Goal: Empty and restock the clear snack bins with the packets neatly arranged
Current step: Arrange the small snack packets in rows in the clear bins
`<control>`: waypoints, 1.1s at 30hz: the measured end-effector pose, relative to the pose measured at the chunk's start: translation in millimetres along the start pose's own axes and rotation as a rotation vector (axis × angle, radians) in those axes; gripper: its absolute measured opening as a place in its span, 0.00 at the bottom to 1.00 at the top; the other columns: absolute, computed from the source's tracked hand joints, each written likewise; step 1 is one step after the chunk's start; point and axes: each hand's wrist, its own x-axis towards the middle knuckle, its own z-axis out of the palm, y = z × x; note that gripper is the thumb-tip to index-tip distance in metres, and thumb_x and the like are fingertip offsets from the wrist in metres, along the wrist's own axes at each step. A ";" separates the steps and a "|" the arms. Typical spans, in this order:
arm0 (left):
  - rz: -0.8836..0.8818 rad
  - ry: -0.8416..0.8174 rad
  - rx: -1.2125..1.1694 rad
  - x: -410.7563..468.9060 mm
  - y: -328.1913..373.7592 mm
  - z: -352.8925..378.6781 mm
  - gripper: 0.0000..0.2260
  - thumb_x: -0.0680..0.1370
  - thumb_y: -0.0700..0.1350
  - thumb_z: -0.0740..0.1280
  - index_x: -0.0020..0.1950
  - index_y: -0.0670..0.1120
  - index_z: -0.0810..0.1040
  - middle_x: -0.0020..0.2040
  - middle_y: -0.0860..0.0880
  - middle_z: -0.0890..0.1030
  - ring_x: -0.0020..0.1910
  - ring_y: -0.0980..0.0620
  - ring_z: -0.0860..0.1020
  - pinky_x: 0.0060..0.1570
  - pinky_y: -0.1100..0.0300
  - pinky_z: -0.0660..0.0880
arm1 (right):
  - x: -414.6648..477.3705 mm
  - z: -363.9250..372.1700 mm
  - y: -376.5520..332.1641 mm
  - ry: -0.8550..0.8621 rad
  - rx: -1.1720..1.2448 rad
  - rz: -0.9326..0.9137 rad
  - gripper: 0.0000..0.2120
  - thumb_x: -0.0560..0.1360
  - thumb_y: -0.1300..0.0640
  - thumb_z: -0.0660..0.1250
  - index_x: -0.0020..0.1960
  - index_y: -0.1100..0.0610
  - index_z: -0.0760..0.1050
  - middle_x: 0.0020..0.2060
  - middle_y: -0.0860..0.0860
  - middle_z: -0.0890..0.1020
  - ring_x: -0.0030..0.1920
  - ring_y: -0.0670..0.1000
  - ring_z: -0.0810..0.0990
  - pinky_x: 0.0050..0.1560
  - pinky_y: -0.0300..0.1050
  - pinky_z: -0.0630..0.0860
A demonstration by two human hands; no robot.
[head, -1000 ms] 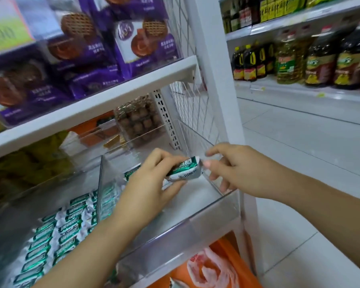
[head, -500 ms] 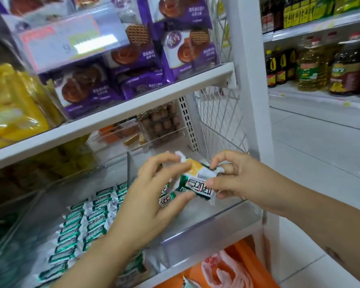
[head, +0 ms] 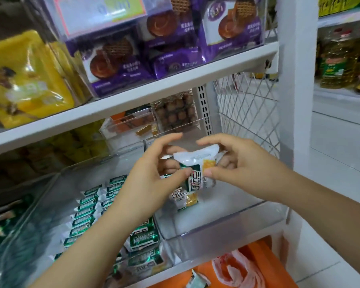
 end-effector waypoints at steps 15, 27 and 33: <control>0.001 0.050 0.502 -9.1 -28.7 -16.6 0.18 0.76 0.46 0.69 0.61 0.62 0.70 0.54 0.65 0.74 0.52 0.68 0.72 0.52 0.78 0.64 | 22.9 17.4 22.6 -0.185 -0.425 0.027 0.16 0.66 0.52 0.77 0.48 0.46 0.73 0.34 0.39 0.75 0.34 0.32 0.74 0.34 0.30 0.67; -0.192 0.260 0.033 -25.0 -70.8 -11.3 0.10 0.75 0.50 0.67 0.51 0.65 0.74 0.55 0.64 0.73 0.51 0.76 0.70 0.43 0.79 0.67 | 71.1 81.6 81.8 -0.525 -0.742 0.171 0.23 0.64 0.53 0.79 0.57 0.56 0.79 0.54 0.52 0.78 0.54 0.53 0.77 0.49 0.41 0.73; -0.153 0.238 0.048 -25.5 -76.5 -12.2 0.08 0.77 0.51 0.64 0.52 0.65 0.73 0.55 0.68 0.72 0.59 0.72 0.69 0.58 0.68 0.68 | 61.0 82.8 72.3 -0.358 -0.881 -0.005 0.20 0.65 0.51 0.76 0.53 0.53 0.73 0.47 0.49 0.71 0.47 0.53 0.75 0.45 0.48 0.74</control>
